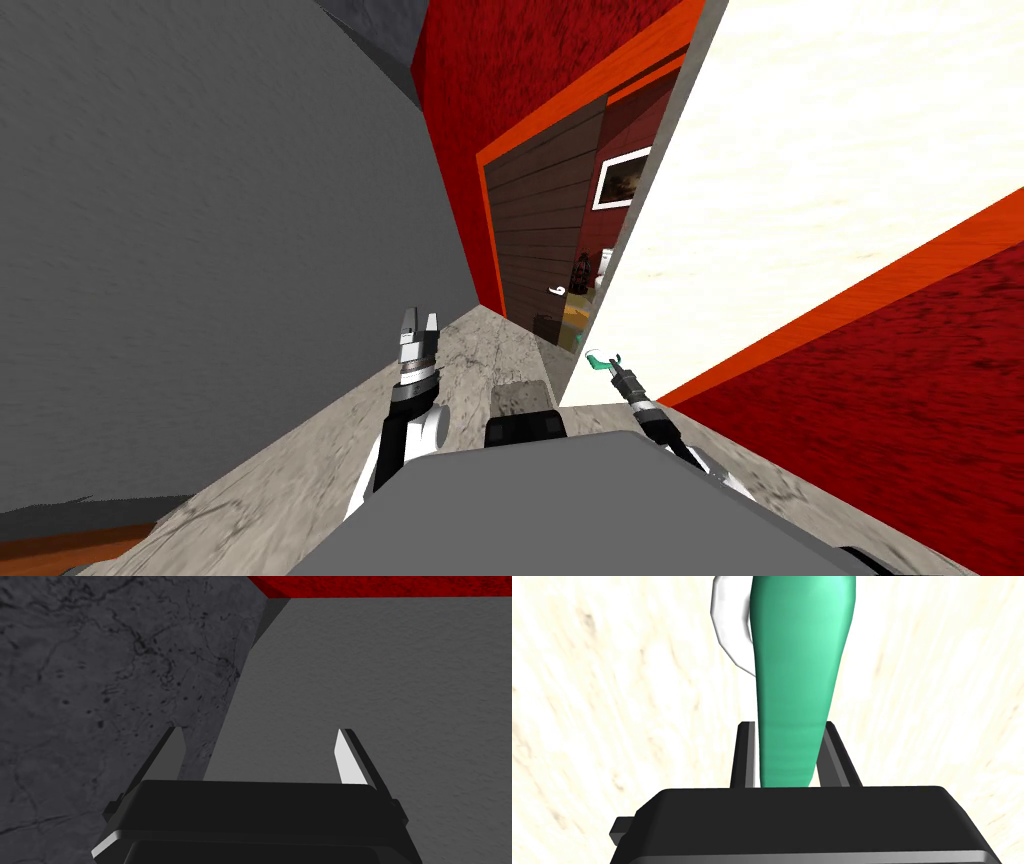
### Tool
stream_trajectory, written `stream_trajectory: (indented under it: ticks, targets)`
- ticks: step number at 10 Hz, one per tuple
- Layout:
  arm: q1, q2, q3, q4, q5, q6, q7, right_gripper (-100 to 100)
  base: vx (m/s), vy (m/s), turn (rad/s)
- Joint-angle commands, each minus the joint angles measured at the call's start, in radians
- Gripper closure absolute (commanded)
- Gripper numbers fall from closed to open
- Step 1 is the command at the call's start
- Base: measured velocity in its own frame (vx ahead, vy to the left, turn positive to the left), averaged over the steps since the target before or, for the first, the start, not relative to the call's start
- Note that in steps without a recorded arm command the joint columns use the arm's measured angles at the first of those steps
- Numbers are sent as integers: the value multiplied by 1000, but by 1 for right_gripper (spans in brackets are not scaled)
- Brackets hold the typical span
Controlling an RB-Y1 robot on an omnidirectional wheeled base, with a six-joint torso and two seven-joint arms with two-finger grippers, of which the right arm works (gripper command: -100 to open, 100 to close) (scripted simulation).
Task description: Pull the door open
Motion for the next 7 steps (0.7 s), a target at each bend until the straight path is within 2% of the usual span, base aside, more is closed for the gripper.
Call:
stream_trajectory:
  ticks: [1,4,5,7]
  targets:
    - [31,-1,12,-10,7,-34,-4,100,-39,-23,60]
    - [94,-14,32,-12,18,-115,-16,100,-64,-42,77]
    - [94,-14,32,-12,18,-115,-16,100,-58,-32,7]
    - [137,-22,46,-14,26,-169,-24,100,-57,-33,66]
